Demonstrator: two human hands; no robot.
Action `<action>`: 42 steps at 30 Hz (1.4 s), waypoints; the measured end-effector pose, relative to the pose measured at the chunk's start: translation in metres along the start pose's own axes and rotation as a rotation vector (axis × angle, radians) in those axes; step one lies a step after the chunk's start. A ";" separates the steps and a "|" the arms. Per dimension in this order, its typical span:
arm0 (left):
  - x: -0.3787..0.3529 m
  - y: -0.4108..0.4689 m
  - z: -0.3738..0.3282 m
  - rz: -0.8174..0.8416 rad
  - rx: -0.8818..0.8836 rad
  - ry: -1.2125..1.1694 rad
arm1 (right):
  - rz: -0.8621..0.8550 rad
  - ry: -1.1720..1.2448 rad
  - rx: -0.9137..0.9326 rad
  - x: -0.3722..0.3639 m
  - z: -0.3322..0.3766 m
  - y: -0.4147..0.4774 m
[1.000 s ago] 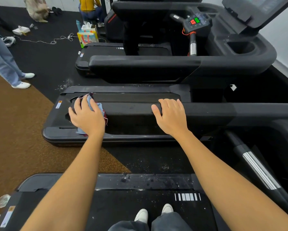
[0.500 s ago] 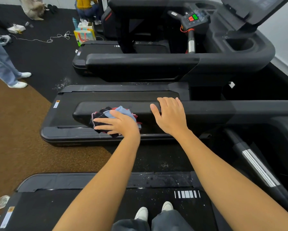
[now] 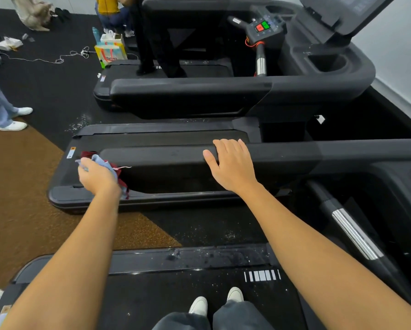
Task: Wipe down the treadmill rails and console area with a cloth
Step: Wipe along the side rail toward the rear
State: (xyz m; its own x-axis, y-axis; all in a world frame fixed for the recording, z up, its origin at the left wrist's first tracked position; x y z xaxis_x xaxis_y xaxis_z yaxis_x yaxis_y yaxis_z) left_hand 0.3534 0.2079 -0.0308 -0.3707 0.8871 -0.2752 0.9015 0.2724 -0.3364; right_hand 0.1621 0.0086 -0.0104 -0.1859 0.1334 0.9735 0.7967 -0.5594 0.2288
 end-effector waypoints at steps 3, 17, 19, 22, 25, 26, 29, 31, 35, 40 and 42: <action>0.009 0.016 -0.009 0.181 -0.130 0.281 | 0.013 0.005 0.004 0.000 0.000 0.001; -0.040 -0.102 0.049 0.694 -1.059 0.929 | 0.050 0.163 -0.022 0.005 -0.004 0.003; -0.042 -0.108 0.053 0.723 -1.092 0.927 | 0.068 0.209 -0.009 0.008 -0.004 0.002; -0.048 -0.121 0.058 0.772 -1.110 0.935 | 0.072 0.343 -0.024 0.015 -0.005 -0.001; -0.055 -0.135 0.060 0.857 -1.092 0.971 | 0.118 0.544 -0.060 0.023 -0.009 -0.005; -0.056 -0.141 0.059 0.888 -1.079 0.956 | 0.144 0.637 -0.077 0.025 -0.010 -0.006; -0.062 -0.162 0.056 1.019 -0.929 0.859 | 0.159 0.889 -0.151 0.030 -0.013 -0.013; -0.064 -0.175 0.050 1.108 -0.795 0.713 | 0.094 1.002 -0.214 0.034 -0.015 -0.021; -0.061 -0.206 0.027 1.268 -0.263 0.337 | -0.030 1.158 -0.355 0.035 -0.023 -0.046; -0.058 -0.234 0.025 1.243 0.616 0.225 | -0.014 1.251 -0.519 0.039 -0.048 -0.083; -0.054 -0.246 0.030 1.271 0.783 0.193 | 0.015 1.288 -0.550 0.041 -0.060 -0.098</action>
State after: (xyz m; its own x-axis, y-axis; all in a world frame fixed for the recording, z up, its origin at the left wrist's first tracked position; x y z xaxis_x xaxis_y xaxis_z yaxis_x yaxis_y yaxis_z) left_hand 0.1455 0.0817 0.0402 0.6346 0.4238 -0.6462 0.2238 -0.9012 -0.3712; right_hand 0.0421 0.0197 0.0071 -0.8092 -0.5426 0.2253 0.5345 -0.8391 -0.1014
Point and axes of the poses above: each hand's wrist, its own y-axis towards the middle knuckle, its own x-axis out of the back of the hand, z = x × y, the point moved 2 cm from there along y, towards the middle knuckle, and after that the axes turned 14 degrees about -y, right-handed, at the moved point
